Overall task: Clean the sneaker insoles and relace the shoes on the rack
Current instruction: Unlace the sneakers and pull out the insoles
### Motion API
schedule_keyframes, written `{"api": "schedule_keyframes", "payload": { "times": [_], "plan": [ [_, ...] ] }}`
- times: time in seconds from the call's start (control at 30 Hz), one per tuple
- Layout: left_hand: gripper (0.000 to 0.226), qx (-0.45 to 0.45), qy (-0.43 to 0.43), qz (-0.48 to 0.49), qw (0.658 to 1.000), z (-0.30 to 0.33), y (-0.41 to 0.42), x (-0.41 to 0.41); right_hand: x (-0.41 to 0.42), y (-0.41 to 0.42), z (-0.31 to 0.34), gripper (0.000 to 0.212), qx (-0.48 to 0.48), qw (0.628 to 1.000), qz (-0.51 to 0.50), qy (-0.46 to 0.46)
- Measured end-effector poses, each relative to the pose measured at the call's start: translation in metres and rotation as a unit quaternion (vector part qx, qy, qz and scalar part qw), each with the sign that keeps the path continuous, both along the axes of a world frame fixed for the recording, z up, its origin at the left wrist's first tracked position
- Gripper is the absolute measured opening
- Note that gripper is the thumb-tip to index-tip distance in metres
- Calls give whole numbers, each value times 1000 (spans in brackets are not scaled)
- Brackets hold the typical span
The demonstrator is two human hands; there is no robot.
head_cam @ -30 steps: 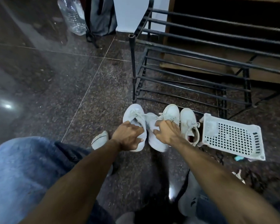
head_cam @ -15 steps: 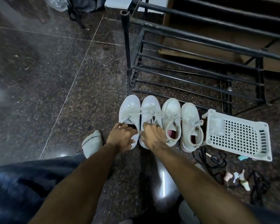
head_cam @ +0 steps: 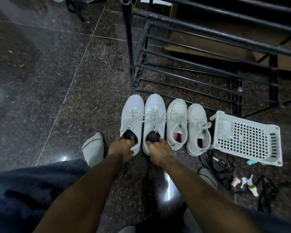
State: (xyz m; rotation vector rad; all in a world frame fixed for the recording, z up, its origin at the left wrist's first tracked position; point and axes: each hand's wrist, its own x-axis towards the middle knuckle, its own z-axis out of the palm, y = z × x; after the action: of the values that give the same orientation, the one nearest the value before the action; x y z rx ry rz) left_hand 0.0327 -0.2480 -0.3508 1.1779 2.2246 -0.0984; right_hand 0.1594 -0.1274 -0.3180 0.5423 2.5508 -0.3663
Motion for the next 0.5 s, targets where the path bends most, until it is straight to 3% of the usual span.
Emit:
{"api": "schedule_keyframes", "payload": {
  "times": [0.2, 0.4, 0.5],
  "plan": [
    [22, -14, -2, 56, 998, 4, -5, 11, 11, -8, 3, 43, 25, 1000, -3, 12],
    [34, -25, -81, 95, 992, 8, -6, 4, 2, -2, 1, 30, 2, 998, -59, 3],
    [26, 37, -99, 177, 978, 14, -3, 4, 0, -2, 3, 24, -3, 998, -67, 7]
  ]
}}
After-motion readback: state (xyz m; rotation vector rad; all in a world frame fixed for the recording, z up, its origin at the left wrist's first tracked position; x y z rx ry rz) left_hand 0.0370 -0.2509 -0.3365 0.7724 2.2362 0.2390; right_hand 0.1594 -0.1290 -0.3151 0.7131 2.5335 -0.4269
